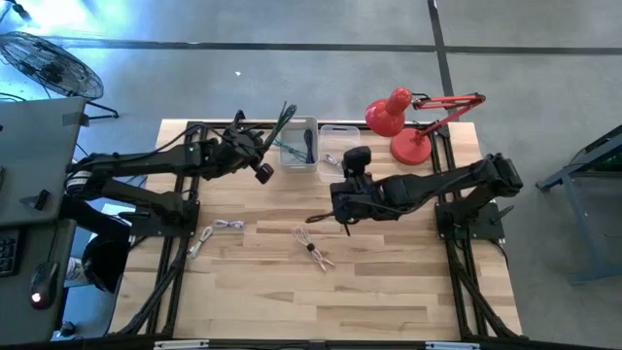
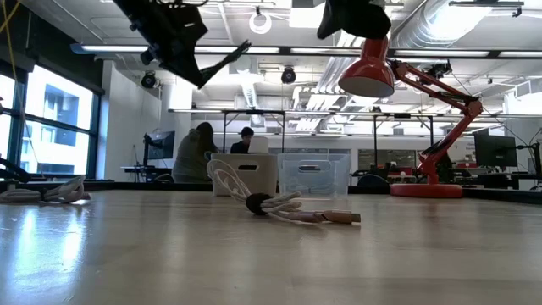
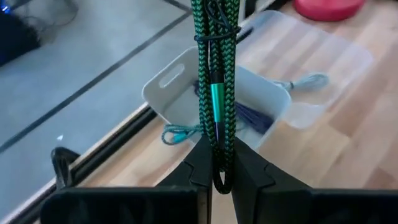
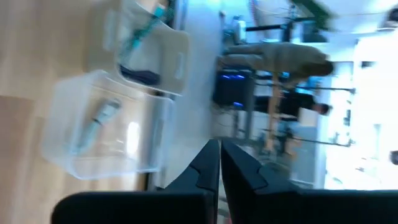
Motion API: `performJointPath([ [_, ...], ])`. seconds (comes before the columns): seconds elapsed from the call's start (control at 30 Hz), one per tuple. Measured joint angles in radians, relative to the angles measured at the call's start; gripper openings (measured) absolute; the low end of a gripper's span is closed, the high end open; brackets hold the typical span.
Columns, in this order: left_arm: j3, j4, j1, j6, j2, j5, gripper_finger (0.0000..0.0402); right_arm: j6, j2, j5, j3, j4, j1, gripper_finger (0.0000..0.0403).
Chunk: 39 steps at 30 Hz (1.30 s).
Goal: Pick & Place USB Port
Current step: Put the green patterned charger cable into the gray bin
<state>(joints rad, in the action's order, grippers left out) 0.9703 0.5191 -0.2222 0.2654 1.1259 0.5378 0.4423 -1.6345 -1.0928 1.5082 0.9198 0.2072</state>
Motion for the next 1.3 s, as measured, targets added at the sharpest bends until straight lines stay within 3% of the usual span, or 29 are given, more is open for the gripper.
performJointPath([
  [0.2,-0.002,-0.124,-0.015,0.031,0.098,0.015,0.0025,-0.022,0.059,-0.054,0.000,0.035,0.067,0.0002],
  [0.63,-0.003,-0.405,-0.172,0.065,0.300,-0.184,0.0025,-0.325,0.247,-0.002,0.000,0.226,0.230,0.0002],
  [1.0,-0.004,-0.422,-0.185,0.163,0.421,-0.298,0.0025,-0.490,0.268,0.063,0.000,0.367,0.294,0.0001],
  [1.3,-0.003,-0.411,-0.169,0.207,0.444,-0.307,0.0025,-0.553,0.266,0.102,0.000,0.393,0.329,0.0002],
])
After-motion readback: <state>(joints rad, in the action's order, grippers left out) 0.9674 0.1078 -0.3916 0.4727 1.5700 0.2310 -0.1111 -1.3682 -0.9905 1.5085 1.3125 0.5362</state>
